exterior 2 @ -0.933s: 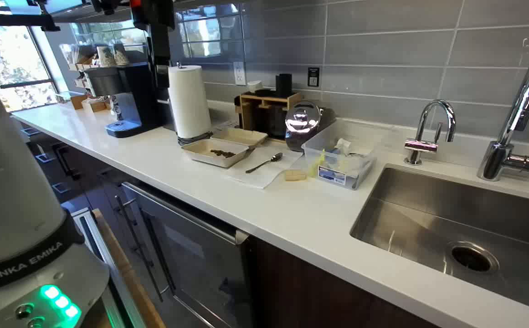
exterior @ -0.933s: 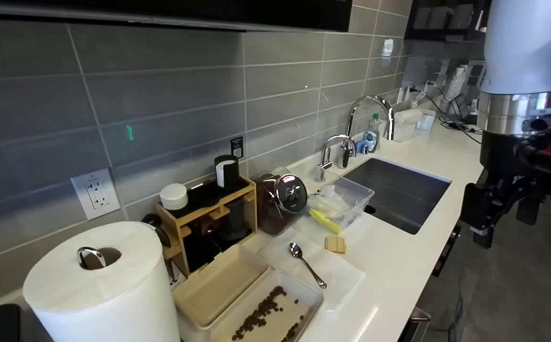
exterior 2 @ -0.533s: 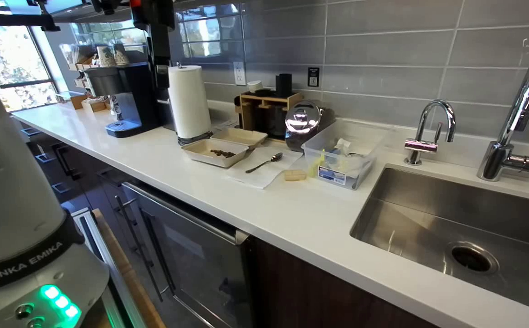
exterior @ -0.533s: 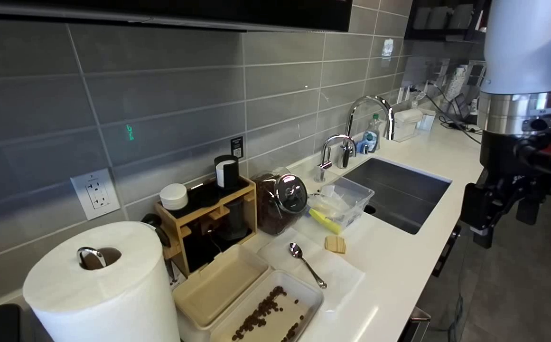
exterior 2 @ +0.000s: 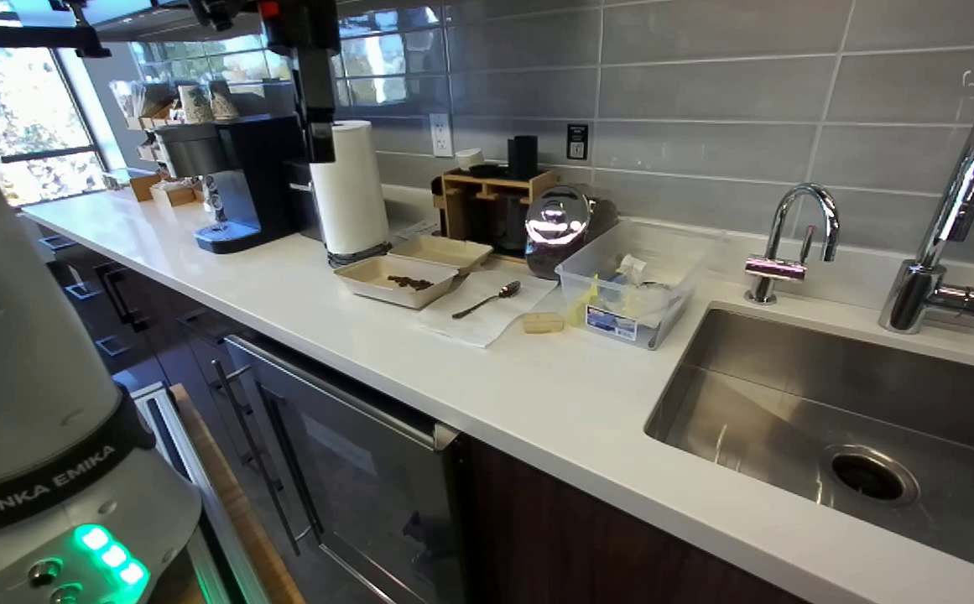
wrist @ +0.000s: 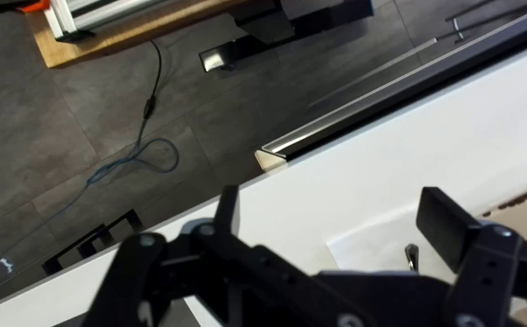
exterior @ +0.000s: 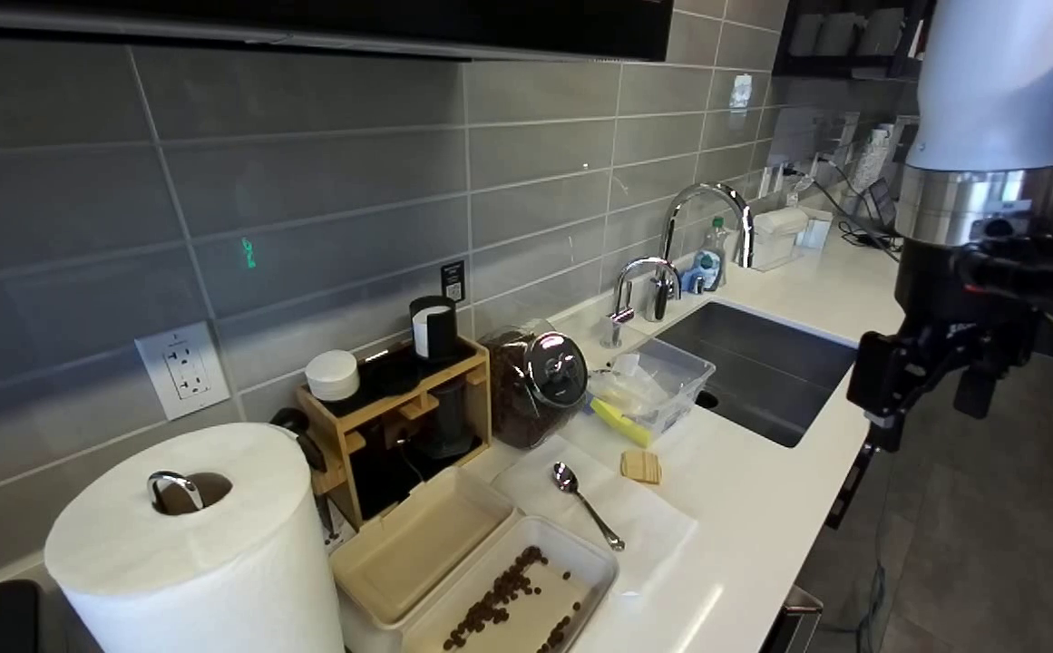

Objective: Put the wooden plaque in the lunch pack

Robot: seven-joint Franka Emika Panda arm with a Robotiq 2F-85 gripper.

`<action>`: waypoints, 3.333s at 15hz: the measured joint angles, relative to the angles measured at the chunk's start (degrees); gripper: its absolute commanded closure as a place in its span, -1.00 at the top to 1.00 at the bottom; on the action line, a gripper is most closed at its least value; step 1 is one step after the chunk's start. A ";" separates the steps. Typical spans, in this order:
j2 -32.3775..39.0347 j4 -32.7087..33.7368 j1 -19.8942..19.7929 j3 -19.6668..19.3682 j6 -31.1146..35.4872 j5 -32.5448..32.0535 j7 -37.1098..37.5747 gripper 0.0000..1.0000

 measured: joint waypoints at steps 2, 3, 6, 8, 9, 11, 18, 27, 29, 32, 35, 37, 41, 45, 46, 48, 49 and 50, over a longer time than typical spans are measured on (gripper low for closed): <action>2.72 0.03 -1.32 -1.28 6.84 0.14 1.03 1.00; 4.53 0.04 -1.99 -1.83 10.55 0.20 1.55 1.00; 11.43 0.13 -3.14 -2.69 20.85 0.39 3.06 1.00; 16.91 0.61 -3.21 -2.65 26.71 0.25 3.85 1.00; 19.78 1.20 -3.21 -2.58 29.12 -0.15 4.25 1.00; 25.59 3.00 -3.48 -2.57 32.86 -2.94 6.00 1.00; 43.40 14.22 -2.84 -6.02 34.81 -14.59 14.89 1.00; 58.77 23.30 3.90 -11.97 40.96 -14.13 18.98 1.00; 59.60 23.99 4.07 -12.13 41.00 -14.13 18.98 1.00; 59.60 24.26 4.34 -12.48 41.00 -14.07 18.85 1.00; 60.30 24.77 5.27 -13.90 42.28 -12.88 18.58 1.00; 62.38 26.08 5.44 -14.74 44.22 -12.01 18.49 1.00; 68.73 29.92 5.96 -16.62 48.89 -10.56 18.38 1.00; 74.14 32.96 6.82 -18.24 54.23 -8.65 17.79 1.00; 75.26 33.54 7.06 -18.70 55.34 -8.24 17.64 1.00; 77.21 34.64 7.82 -19.94 56.88 -7.50 17.51 1.00; 77.96 35.07 8.21 -20.52 57.35 -6.99 17.50 1.00; 78.56 35.40 8.53 -21.01 57.80 -6.43 17.49 1.00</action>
